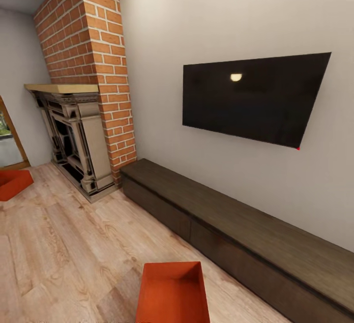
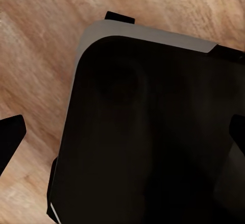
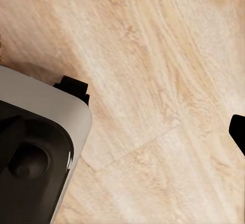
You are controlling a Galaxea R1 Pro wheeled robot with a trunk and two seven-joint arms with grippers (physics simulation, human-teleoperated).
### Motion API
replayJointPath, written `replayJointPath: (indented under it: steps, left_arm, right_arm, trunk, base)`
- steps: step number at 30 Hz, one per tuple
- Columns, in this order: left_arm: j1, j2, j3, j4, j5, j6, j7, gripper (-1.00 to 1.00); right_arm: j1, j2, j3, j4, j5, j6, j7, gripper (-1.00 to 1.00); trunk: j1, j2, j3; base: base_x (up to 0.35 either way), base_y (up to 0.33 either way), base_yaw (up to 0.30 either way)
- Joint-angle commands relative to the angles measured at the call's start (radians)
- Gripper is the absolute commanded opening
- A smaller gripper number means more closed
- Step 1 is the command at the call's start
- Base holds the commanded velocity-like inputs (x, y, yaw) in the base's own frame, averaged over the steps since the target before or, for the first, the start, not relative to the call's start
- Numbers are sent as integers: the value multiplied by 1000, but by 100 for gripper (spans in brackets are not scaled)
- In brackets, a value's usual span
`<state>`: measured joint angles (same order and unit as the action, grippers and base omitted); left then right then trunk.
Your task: Move the two storage containers from the living room to the garage. In the garage, place one container on the floor and stack the other container on top of it (either order is fine).
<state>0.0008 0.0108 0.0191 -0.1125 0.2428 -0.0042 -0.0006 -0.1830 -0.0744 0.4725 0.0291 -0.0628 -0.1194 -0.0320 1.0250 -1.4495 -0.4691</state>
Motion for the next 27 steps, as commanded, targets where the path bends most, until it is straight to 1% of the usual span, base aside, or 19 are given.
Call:
replayJointPath:
  steps: [1, 7, 27]
  left_arm:
    - [0, 0, 2, -1, 4, 0, 0, 100]
    - [0, 0, 1, -1, 4, 0, 0, 100]
    - [0, 0, 2, -1, 4, -1, 1, 100]
  right_arm:
    - [-1, 1, 8, 3, -7, -6, -2, 100]
    - [-1, -3, 8, 3, -7, -8, -1, 100]
    - [-1, -3, 8, 3, -7, -8, 1, 100]
  trunk:
    - [0, 0, -1]
    - [0, 0, -1]
    - [0, 0, -1]
  base:
    - [0, -1, 215]
    - [0, 0, 72]
    - [0, 10, 2]
